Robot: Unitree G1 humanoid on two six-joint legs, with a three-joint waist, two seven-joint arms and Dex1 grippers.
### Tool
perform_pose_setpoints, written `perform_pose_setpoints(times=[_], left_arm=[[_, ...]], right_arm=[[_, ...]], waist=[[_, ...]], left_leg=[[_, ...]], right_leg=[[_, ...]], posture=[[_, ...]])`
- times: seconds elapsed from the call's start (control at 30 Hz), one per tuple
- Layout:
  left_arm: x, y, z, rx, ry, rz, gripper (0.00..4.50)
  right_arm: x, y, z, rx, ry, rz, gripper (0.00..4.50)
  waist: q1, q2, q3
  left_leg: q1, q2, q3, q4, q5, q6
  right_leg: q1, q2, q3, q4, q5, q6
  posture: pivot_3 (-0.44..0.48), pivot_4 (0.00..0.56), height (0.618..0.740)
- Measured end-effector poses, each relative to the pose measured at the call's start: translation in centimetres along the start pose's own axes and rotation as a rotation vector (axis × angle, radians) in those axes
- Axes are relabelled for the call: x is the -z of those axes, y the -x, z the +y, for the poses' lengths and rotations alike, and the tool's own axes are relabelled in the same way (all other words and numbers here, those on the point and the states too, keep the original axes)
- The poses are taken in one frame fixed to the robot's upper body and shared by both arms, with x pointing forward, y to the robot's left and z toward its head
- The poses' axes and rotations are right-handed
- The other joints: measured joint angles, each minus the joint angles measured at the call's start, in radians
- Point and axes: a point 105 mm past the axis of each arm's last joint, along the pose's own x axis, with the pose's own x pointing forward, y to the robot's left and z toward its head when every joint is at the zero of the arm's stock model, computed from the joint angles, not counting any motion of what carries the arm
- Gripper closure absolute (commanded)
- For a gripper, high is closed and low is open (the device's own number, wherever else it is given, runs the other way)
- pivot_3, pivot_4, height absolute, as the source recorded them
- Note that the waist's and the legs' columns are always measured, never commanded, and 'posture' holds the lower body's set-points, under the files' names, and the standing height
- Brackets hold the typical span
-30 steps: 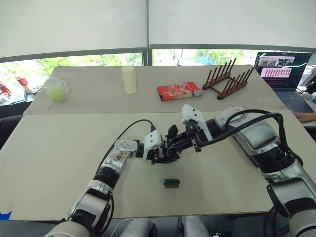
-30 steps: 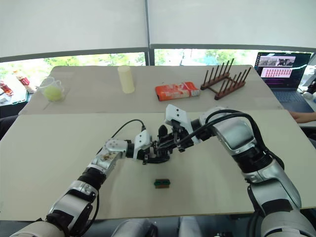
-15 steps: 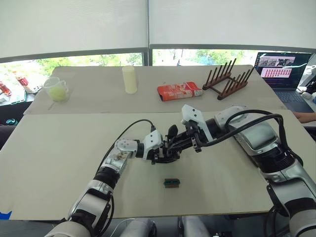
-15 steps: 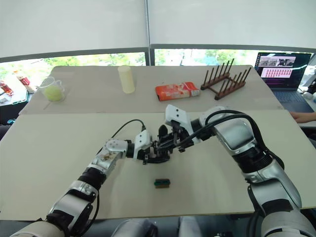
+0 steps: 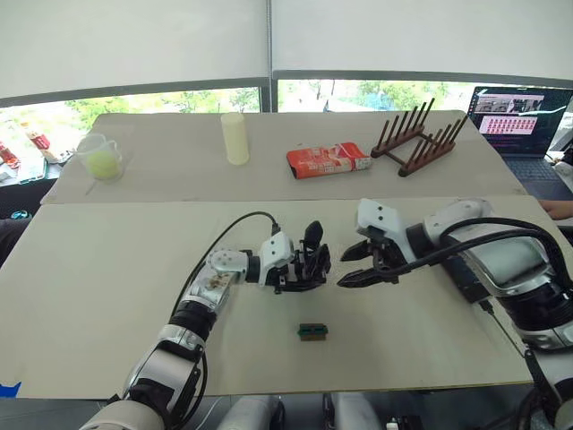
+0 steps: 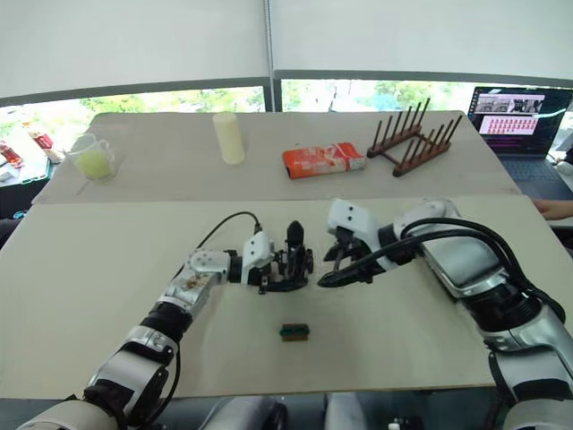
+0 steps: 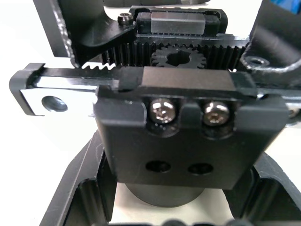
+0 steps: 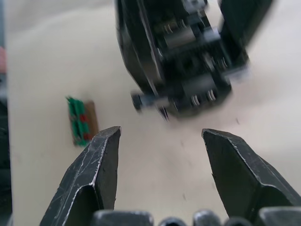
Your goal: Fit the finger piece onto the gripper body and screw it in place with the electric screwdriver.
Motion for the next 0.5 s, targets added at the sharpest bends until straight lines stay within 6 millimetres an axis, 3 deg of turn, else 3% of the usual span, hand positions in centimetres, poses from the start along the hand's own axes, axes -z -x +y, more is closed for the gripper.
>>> perform_pose_setpoints(times=[0.23, 0.33, 0.37, 0.4, 0.5], left_arm=[[-0.1, -0.1, 0.3, 0.001, -0.002, 0.008, 2.12], [0.0, 0.0, 0.4, -0.002, 0.001, 0.014, 0.70], [0.1, 0.3, 0.4, -0.002, 0.000, 0.021, 0.26], [0.2, 0.7, 0.5, -0.001, -0.005, 0.031, 0.00], [0.7, 3.1, 0.8, -0.001, -0.014, 0.084, 0.00]], right_arm=[[0.6, 2.3, 0.2, 0.062, 0.024, -0.009, 1.42], [0.3, 3.3, 0.6, 0.076, 0.033, -0.034, 1.42], [0.4, 3.6, 0.8, 0.077, 0.025, -0.034, 1.16], [0.7, 4.0, 1.0, 0.082, 0.010, -0.031, 0.88], [1.8, 5.8, 1.2, 0.112, -0.063, 0.012, 0.01]], waist=[[0.001, 0.000, 0.002], [0.002, 0.000, 0.002], [0.002, 0.000, 0.003], [0.002, 0.000, 0.003], [-0.001, 0.000, 0.005]], left_leg=[[0.000, 0.000, 0.000, 0.000, 0.000, 0.000], [0.000, 0.000, 0.000, 0.000, 0.000, 0.000], [-0.001, 0.000, 0.000, 0.000, 0.000, 0.000], [0.000, 0.000, 0.000, 0.000, 0.000, 0.000], [-0.001, 0.000, 0.000, 0.000, 0.000, 0.000]], right_leg=[[0.000, -0.001, 0.000, -0.001, 0.000, 0.000], [0.000, -0.001, 0.000, 0.000, 0.000, 0.000], [0.000, -0.001, 0.000, 0.000, 0.000, 0.000], [0.000, -0.001, 0.000, 0.000, 0.000, 0.000], [-0.001, -0.001, 0.000, 0.000, 0.000, 0.000]], posture=[[0.000, 0.150, 0.740], [0.000, 0.150, 0.740], [0.000, 0.150, 0.740], [0.000, 0.150, 0.740], [0.000, 0.150, 0.740]])
